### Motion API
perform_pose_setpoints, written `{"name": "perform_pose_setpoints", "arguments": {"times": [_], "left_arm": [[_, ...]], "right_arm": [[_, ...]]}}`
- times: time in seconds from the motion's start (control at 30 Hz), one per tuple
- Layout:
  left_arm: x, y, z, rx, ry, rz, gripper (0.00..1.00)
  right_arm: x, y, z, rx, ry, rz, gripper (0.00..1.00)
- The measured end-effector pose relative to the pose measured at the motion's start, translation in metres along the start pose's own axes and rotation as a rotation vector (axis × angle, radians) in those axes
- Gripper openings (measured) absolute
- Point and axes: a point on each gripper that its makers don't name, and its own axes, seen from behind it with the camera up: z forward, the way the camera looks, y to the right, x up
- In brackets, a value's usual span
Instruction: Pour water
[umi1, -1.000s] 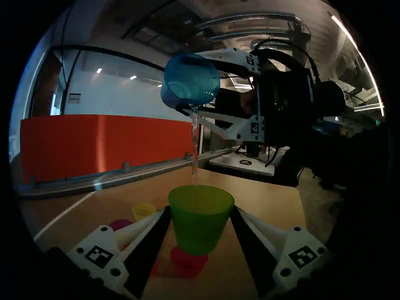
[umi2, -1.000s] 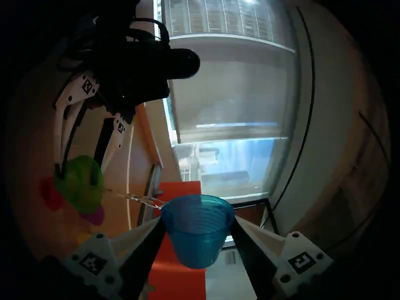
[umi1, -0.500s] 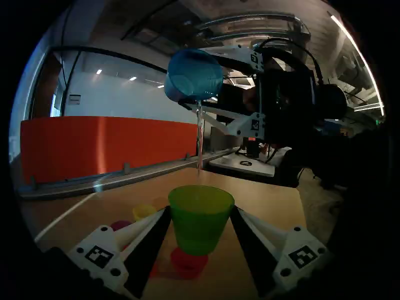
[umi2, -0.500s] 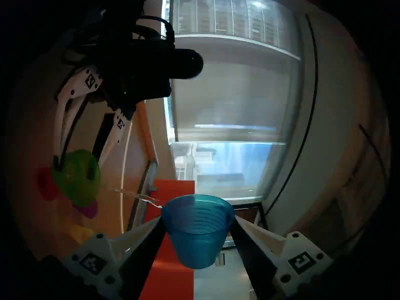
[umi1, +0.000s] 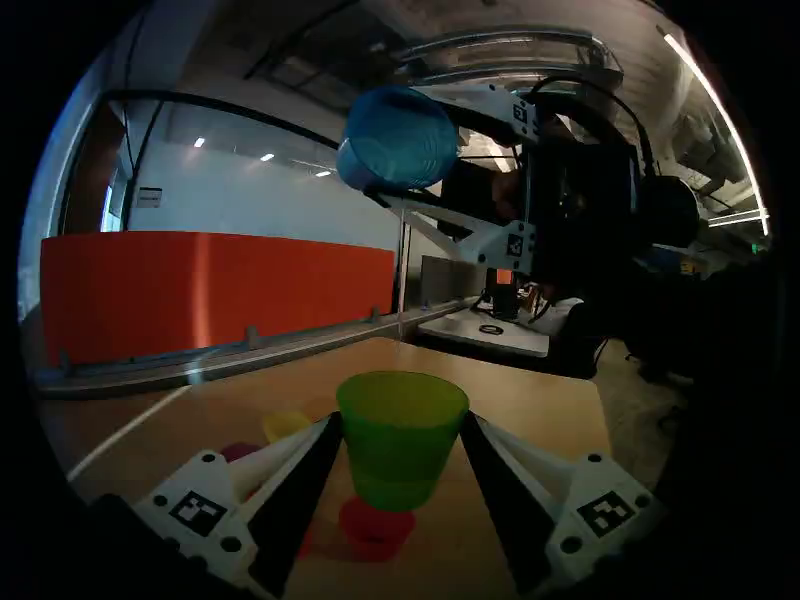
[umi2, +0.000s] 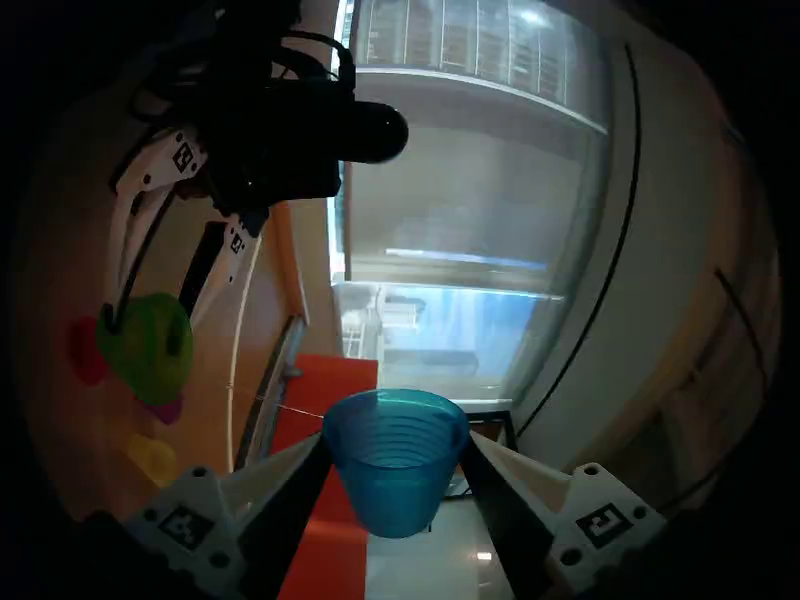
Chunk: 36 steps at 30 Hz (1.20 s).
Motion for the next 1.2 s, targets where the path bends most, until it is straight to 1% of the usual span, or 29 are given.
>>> {"name": "perform_pose_setpoints", "arguments": {"times": [0.27,0.37,0.5,0.57,0.67,0.77,0.9,1.1,1.2], "left_arm": [[0.002,0.001,0.001,-0.003,0.004,-0.001,0.85],[0.003,0.001,0.001,-0.003,0.006,-0.001,0.85],[0.003,0.002,0.001,-0.003,0.006,0.001,0.85],[0.003,0.002,0.0,-0.003,0.006,0.001,0.85],[0.003,0.002,0.0,-0.003,0.008,0.001,0.85],[0.005,0.002,0.0,-0.003,0.011,0.002,0.85],[0.006,0.001,-0.001,0.001,0.014,0.003,0.85],[0.008,0.0,-0.002,0.006,0.016,0.003,0.85],[0.008,-0.001,-0.002,0.012,0.019,0.006,0.85]], "right_arm": [[0.0,-0.001,0.0,-0.001,0.002,-0.003,0.89],[0.0,-0.001,0.0,-0.003,0.002,0.007,0.89],[0.0,-0.001,-0.001,-0.013,0.002,0.046,0.89],[-0.002,0.0,-0.001,-0.018,0.0,0.085,0.89],[-0.005,0.0,-0.003,-0.023,-0.001,0.171,0.89],[-0.007,-0.001,-0.006,-0.024,-0.004,0.277,0.89],[-0.011,-0.006,-0.008,-0.015,-0.018,0.436,0.89],[-0.014,-0.017,-0.011,0.0,-0.033,0.653,0.89],[-0.012,-0.023,-0.013,0.015,-0.028,0.772,0.89]]}}
